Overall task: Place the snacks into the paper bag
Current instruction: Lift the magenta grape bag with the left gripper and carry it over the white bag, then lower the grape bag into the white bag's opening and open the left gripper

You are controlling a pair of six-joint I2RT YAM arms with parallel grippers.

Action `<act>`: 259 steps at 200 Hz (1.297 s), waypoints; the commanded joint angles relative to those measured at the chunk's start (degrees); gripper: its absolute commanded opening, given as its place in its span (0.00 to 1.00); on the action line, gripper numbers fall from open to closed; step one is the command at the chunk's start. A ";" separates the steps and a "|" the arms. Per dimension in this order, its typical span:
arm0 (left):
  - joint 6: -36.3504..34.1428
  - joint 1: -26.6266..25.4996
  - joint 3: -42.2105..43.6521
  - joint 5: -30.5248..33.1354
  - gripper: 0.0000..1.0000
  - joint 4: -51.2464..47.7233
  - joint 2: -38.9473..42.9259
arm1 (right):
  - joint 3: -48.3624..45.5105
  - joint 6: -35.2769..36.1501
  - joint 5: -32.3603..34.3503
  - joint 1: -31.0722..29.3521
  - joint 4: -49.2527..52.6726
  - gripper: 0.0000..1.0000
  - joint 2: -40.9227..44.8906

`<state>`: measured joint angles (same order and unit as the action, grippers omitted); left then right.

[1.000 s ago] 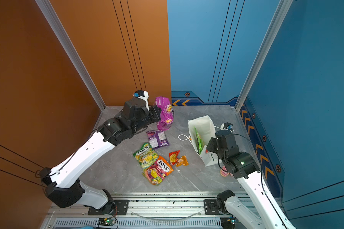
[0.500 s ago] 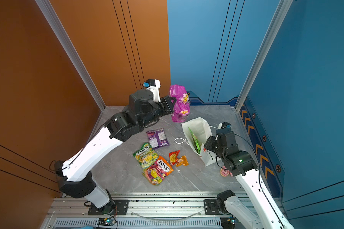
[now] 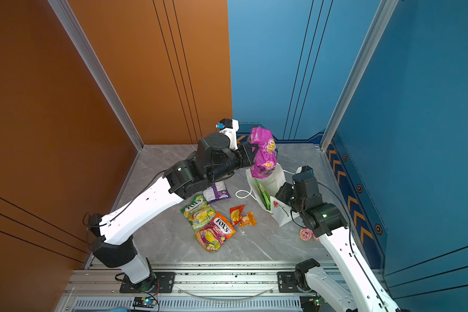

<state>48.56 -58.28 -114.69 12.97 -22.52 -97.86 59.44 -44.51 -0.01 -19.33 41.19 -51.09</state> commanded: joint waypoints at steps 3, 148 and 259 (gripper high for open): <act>2.20 -1.08 1.64 -1.09 0.00 10.64 3.61 | 0.81 -3.07 -0.47 0.28 -3.54 0.00 -0.17; 7.93 1.48 9.87 -7.85 0.00 16.55 3.22 | -3.31 -12.79 -7.19 1.50 -11.74 0.00 0.54; 9.35 3.38 16.91 -10.14 0.00 17.73 5.74 | -4.45 -12.59 -7.56 2.38 -11.73 0.00 1.43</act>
<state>58.57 -55.13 -96.12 4.19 -11.40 -96.64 54.61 -57.10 -7.33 -17.17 31.44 -50.72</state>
